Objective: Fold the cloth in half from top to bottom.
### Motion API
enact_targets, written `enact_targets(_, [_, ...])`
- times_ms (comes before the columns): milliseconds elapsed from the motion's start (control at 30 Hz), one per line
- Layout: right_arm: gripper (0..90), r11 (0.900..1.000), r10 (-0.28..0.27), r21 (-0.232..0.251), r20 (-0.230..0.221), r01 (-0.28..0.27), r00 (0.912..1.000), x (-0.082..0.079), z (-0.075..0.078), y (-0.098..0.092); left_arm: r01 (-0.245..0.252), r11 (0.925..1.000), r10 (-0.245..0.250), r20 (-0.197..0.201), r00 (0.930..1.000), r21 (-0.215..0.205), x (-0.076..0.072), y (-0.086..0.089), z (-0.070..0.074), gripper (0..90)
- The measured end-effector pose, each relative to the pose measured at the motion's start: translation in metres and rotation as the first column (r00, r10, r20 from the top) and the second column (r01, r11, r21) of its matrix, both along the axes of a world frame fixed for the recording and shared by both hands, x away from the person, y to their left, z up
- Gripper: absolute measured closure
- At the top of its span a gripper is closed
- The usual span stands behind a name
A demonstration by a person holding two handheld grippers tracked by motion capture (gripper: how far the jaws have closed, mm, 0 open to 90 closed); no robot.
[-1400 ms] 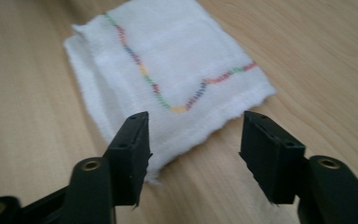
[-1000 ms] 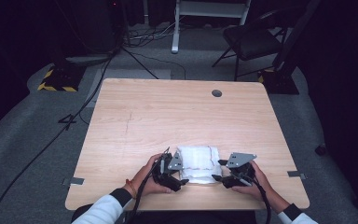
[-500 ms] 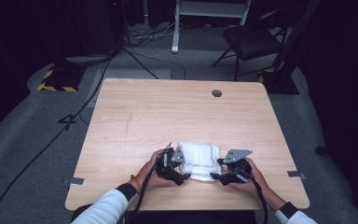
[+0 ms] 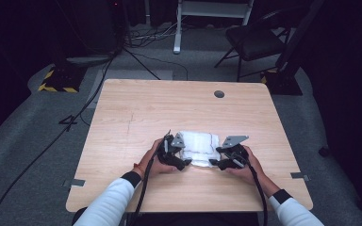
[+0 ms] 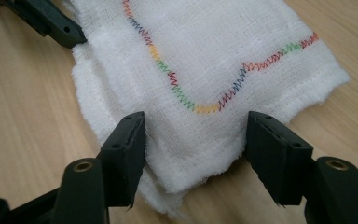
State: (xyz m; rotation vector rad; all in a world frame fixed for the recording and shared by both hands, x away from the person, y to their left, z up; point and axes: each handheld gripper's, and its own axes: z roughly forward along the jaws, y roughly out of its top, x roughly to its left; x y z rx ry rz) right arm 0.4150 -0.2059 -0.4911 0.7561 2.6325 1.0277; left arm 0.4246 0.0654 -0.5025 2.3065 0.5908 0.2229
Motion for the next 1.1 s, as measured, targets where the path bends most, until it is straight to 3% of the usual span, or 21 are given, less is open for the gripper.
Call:
enact_targets(200, [38.5, 1.0, -0.01, 0.025, -0.03, 0.01, 0.9995, 0.024, -0.001, 0.004, -0.036, 0.9993, 0.036, -0.003, 0.9993, -0.001, 0.012, 0.005, 0.0, 19.1])
enact_targets(367, [37.6, 1.0, -0.01, 0.018, -0.026, 0.011, 0.9996, 0.033, -0.001, 0.007, -0.045, 0.999, 0.045, -0.005, 0.999, 0.002, 0.02, 0.008, 0.0, 19.0])
enact_targets(633, [30.9, 0.999, -0.028, -0.016, -0.016, 0.028, 0.9995, 0.036, 0.001, 0.012, -0.067, 0.9977, 0.067, -0.014, 0.9977, 0.012, 0.022, 0.01, 0.001, 15.6])
enact_targets(800, [30.6, 0.998, -0.021, -0.065, 0.025, 0.022, 0.9995, 0.031, 0.005, 0.016, -0.063, 0.9973, 0.063, -0.013, 0.9979, 0.038, 0.02, 0.011, 0.003, 15.6])
enact_targets(867, [29.8, 0.996, -0.029, -0.086, 0.033, 0.032, 0.999, 0.029, 0.006, 0.017, -0.065, 0.9976, 0.065, -0.021, 0.9977, 0.026, 0.021, 0.012, 0.002, 15.6])
enact_targets(1100, [29.7, 0.995, -0.03, -0.094, 0.041, 0.034, 0.9987, 0.028, 0.007, 0.017, -0.07, 0.9966, 0.072, -0.029, 0.997, 0.042, 0.019, 0.014, 0.004, 15.6])
